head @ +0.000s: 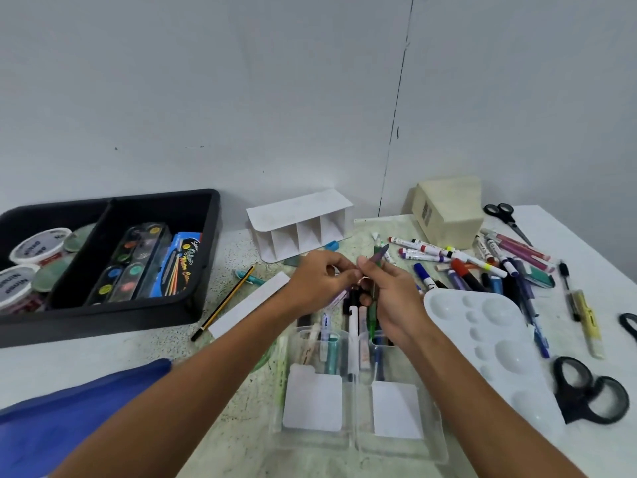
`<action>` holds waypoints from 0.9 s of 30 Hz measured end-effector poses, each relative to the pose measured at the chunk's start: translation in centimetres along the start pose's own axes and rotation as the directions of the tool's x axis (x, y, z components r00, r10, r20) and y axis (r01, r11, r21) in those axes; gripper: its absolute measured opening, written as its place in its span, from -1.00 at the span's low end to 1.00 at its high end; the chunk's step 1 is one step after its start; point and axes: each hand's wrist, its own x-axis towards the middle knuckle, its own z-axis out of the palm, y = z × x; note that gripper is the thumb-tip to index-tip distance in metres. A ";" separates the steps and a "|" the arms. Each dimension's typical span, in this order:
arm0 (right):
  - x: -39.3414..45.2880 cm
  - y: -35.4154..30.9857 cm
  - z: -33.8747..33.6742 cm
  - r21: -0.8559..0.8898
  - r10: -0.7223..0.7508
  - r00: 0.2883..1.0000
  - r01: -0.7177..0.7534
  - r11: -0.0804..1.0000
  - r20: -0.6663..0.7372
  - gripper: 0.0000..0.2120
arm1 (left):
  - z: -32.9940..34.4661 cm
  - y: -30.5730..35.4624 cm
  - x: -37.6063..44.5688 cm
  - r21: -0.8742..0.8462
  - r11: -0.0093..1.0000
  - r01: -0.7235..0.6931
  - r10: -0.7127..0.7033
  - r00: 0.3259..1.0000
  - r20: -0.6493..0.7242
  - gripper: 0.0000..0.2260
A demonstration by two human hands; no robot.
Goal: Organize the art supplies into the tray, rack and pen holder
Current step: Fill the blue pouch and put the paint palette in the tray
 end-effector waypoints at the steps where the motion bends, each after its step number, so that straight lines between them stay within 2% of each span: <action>1: 0.3 -0.2 -0.2 0.004 -0.004 1.000 0.004 1.000 -0.008 -0.89 | 0.0 -0.2 0.1 -0.016 1.000 0.006 -0.006 1.000 -0.019 -0.91; 4: 1.3 -1.1 -1.0 0.058 0.001 1.000 0.000 0.998 -0.024 -0.91 | -0.7 -1.8 0.6 0.030 0.999 0.022 -0.019 0.993 -0.116 -0.94; 6: 1.8 -1.8 -1.7 0.128 0.027 1.000 -0.027 0.991 0.001 -0.91 | -1.1 -3.2 1.1 0.183 0.982 0.034 -0.007 0.989 -0.147 -0.97; 7: 2.0 -2.0 -2.0 0.164 0.041 0.999 -0.043 0.986 0.013 -0.90 | -1.2 -3.9 1.6 0.297 0.954 0.037 0.005 0.990 -0.139 -0.91; 10: 2.5 -2.1 -2.7 0.204 0.075 0.997 -0.080 0.976 0.031 -0.90 | -0.6 -5.4 3.3 0.585 0.811 -0.020 0.023 1.000 0.003 -0.69; 12: 3.0 -2.2 -3.3 0.204 0.086 0.995 -0.095 0.974 0.051 -0.93 | 0.0 -5.7 4.4 0.691 0.717 -0.096 0.038 0.994 0.099 -0.66; 14: 3.5 -2.3 -3.9 0.194 0.109 0.991 -0.122 0.973 0.078 -0.96 | 0.4 -5.9 5.2 0.729 0.663 -0.169 0.081 0.985 0.154 -0.74; 17: 4.1 -2.4 -4.8 0.182 0.141 0.982 -0.163 0.970 0.129 -0.94 | 0.4 -6.4 5.7 0.721 0.654 -0.227 0.139 0.974 0.180 -0.82; 20: 4.8 -2.2 -5.1 0.173 0.147 0.980 -0.169 0.970 0.134 -0.96 | 0.1 -7.0 5.8 0.741 0.584 -0.331 0.325 0.932 0.160 -0.92; 22: 5.3 -2.2 -4.8 0.203 0.145 0.982 -0.168 0.965 0.124 -0.93 | -0.3 -6.5 6.1 0.740 0.564 -0.367 0.440 0.892 0.108 -0.90; 24: 5.8 -2.2 -4.3 0.202 0.128 0.984 -0.151 0.968 0.120 -0.90 | -1.0 -4.9 6.6 0.692 0.627 -0.356 0.488 0.873 0.007 -0.90; 27: 6.3 -1.9 -3.0 0.112 0.056 0.991 -0.070 0.991 0.125 -0.88 | -2.2 -1.6 7.2 0.484 0.836 -0.260 0.404 0.887 -0.222 -0.83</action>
